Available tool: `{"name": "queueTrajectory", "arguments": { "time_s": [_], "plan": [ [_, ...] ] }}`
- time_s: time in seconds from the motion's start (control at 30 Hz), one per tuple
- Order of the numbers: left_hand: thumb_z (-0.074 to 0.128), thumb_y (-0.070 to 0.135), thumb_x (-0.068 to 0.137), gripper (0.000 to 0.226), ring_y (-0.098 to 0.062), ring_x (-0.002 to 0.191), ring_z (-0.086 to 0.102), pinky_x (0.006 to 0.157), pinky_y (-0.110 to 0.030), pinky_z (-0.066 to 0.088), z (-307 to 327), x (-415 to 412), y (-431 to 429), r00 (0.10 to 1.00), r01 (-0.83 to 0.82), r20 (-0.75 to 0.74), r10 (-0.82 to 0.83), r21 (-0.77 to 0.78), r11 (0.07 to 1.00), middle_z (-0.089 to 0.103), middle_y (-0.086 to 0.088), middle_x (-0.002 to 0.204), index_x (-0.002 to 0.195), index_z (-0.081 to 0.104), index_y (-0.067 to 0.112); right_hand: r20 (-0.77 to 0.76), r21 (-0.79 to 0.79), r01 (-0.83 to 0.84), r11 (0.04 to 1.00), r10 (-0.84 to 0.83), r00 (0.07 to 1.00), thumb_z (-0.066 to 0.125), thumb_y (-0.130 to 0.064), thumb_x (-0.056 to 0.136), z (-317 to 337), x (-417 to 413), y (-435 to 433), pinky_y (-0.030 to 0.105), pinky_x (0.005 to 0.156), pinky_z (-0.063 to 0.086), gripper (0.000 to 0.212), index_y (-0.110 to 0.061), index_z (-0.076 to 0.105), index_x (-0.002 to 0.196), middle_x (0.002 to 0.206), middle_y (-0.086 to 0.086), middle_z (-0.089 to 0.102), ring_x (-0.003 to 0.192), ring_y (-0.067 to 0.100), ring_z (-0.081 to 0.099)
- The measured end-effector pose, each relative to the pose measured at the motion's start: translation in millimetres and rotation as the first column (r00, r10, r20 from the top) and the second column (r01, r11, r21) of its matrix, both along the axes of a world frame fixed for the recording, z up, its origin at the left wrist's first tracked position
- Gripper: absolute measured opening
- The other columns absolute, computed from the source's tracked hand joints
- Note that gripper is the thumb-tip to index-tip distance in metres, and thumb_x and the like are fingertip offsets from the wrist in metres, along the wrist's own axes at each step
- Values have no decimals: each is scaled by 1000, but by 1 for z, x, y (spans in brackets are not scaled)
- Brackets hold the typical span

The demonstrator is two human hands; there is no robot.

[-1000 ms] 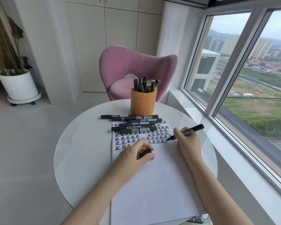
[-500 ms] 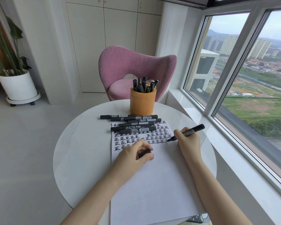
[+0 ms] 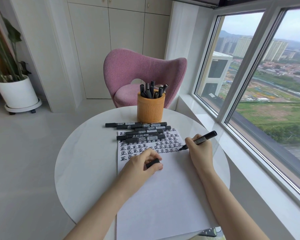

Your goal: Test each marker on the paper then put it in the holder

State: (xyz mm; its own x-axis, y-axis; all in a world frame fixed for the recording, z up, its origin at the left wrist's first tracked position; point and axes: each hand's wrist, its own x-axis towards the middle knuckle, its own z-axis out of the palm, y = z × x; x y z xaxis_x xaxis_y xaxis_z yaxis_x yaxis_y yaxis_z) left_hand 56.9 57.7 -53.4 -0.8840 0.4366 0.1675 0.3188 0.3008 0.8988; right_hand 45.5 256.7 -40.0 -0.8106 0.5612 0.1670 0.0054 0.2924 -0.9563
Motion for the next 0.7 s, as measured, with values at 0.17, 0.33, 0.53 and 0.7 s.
{"name": "queueTrajectory", "arguments": {
  "time_s": [0.17, 0.33, 0.53, 0.7],
  "plan": [
    [65, 41, 77, 16, -22, 76, 64, 80, -44, 52, 1, 0, 0, 1000, -22, -6, 22, 21, 1000, 70, 10, 86, 89, 57, 36, -8, -10, 28, 1000, -28, 1000, 54, -4, 80, -2, -2, 2, 29, 51, 19, 19, -9, 41, 67, 60, 6, 31, 57, 18, 25],
    [68, 20, 84, 11, -10, 60, 55, 71, -28, 50, 5, 2, -1, 999, -38, -30, 40, 66, 997, 71, 7, 89, 89, 63, 29, -42, -158, 37, 987, -44, 998, 57, -9, 80, -2, -1, 4, 28, 52, 21, 23, -13, 41, 64, 54, 3, 34, 53, 18, 28],
    [70, 14, 81, 17, -12, 72, 62, 67, -22, 44, 8, 1, -2, 992, -103, -59, 114, 166, 981, 69, 11, 86, 93, 65, 26, -151, -297, -83, 951, 39, 988, 74, -21, 83, 18, 8, -2, 22, 50, 28, 26, -15, 52, 70, 45, -11, 45, 47, 13, 32],
    [74, 12, 77, 22, -9, 71, 63, 65, -26, 51, 8, -1, -1, 971, -228, -1, 238, 288, 930, 69, 5, 84, 87, 57, 20, -193, -340, -243, 908, 186, 963, 75, -21, 81, 36, 18, -22, 20, 44, 20, 46, -19, 36, 56, 49, -2, 27, 47, 14, 21]
  ]
}}
